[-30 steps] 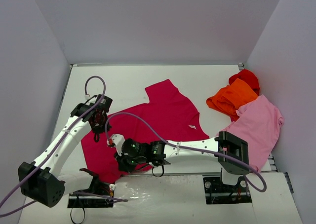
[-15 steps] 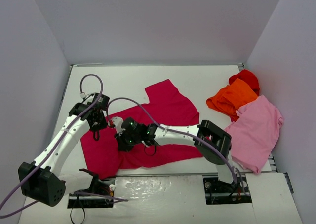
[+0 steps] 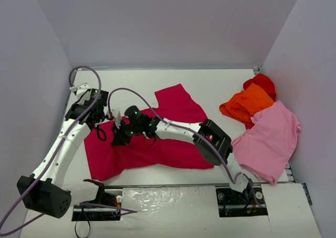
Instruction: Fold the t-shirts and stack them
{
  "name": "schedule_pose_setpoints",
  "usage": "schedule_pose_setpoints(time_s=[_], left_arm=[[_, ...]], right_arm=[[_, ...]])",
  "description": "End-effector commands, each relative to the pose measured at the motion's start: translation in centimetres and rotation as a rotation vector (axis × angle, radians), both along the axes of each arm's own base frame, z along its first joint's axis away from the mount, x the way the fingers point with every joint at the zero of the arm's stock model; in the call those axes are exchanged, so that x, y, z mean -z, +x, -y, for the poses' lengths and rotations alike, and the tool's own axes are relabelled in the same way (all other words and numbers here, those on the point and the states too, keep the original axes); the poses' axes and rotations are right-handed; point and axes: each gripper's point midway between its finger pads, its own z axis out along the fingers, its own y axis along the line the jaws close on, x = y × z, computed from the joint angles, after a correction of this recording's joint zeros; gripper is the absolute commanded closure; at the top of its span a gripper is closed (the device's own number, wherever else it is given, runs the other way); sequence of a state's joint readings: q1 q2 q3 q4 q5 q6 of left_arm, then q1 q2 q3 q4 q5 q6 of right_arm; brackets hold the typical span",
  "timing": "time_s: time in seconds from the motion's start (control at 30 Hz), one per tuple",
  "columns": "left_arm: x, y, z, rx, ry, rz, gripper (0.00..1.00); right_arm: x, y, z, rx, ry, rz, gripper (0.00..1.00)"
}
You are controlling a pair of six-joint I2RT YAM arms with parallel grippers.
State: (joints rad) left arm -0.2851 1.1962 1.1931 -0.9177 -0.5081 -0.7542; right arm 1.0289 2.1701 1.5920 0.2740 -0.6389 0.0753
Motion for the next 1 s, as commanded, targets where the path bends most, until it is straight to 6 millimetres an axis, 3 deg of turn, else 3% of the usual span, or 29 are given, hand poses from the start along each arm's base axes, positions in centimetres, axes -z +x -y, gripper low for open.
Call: schedule_pose_setpoints(time_s=[0.0, 0.07, 0.1, 0.13, 0.17, 0.27, 0.3, 0.37, 0.43, 0.5, 0.53, 0.6, 0.7, 0.8, 0.87, 0.97], left_arm=[[-3.1, -5.6, 4.9, 0.255, -0.203, -0.065, 0.87], [-3.6, -6.0, 4.8, 0.257, -0.202, -0.063, 0.87], [-3.9, -6.1, 4.7, 0.258, -0.202, -0.060, 0.86], [-4.2, -6.3, 4.6, 0.259, -0.205, -0.054, 0.84], [-4.5, -6.5, 4.6, 0.260, -0.207, -0.046, 0.81], [-5.3, -6.7, 4.4, 0.263, -0.208, -0.025, 0.60], [-5.5, -6.8, 4.4, 0.265, -0.208, -0.019, 0.53], [-5.7, -6.9, 4.4, 0.269, -0.209, -0.021, 0.44], [-5.7, -6.9, 4.4, 0.274, -0.210, -0.028, 0.42], [-5.6, -7.0, 4.8, 0.286, -0.221, -0.037, 0.42], [-5.4, -6.9, 4.9, 0.293, -0.226, -0.043, 0.42], [-4.5, -6.7, 5.6, 0.313, -0.247, -0.070, 0.42], [-2.4, -6.2, 7.4, 0.354, -0.313, -0.130, 0.43], [-0.1, -5.6, 10.2, 0.409, -0.432, -0.195, 0.49], [0.7, -5.1, 11.0, 0.421, -0.469, -0.218, 0.58], [1.4, -4.2, 11.4, 0.416, -0.478, -0.246, 0.91]], right_arm=[[-3.6, 9.0, -1.9, 0.278, 0.151, -0.075, 1.00], [-2.4, 9.2, -1.7, 0.292, 0.114, -0.090, 0.92], [-1.9, 9.3, -1.5, 0.296, 0.100, -0.100, 0.81], [-1.8, 9.2, -1.3, 0.295, 0.098, -0.116, 0.55], [-1.8, 9.2, -1.0, 0.299, 0.098, -0.128, 0.35], [-3.2, 10.4, 1.4, 0.389, 0.134, -0.145, 0.24], [-5.4, 11.6, 1.9, 0.435, 0.177, -0.125, 0.24], [-3.8, 13.0, 6.1, 0.589, 0.098, -0.128, 0.25], [-2.6, 14.0, 9.8, 0.721, 0.000, -0.099, 0.26], [-0.7, 13.5, 14.3, 0.817, -0.101, -0.107, 0.27], [-2.0, 14.1, 14.9, 0.847, -0.078, -0.105, 0.27], [1.2, 12.6, 19.1, 0.929, -0.149, -0.181, 0.28], [2.3, 11.4, 21.4, 0.971, -0.168, -0.243, 0.29], [3.5, 10.1, 21.8, 0.950, -0.204, -0.292, 0.33], [4.4, 9.7, 22.5, 0.962, -0.240, -0.304, 0.44], [5.8, 9.3, 24.0, 0.999, -0.303, -0.309, 0.83]])
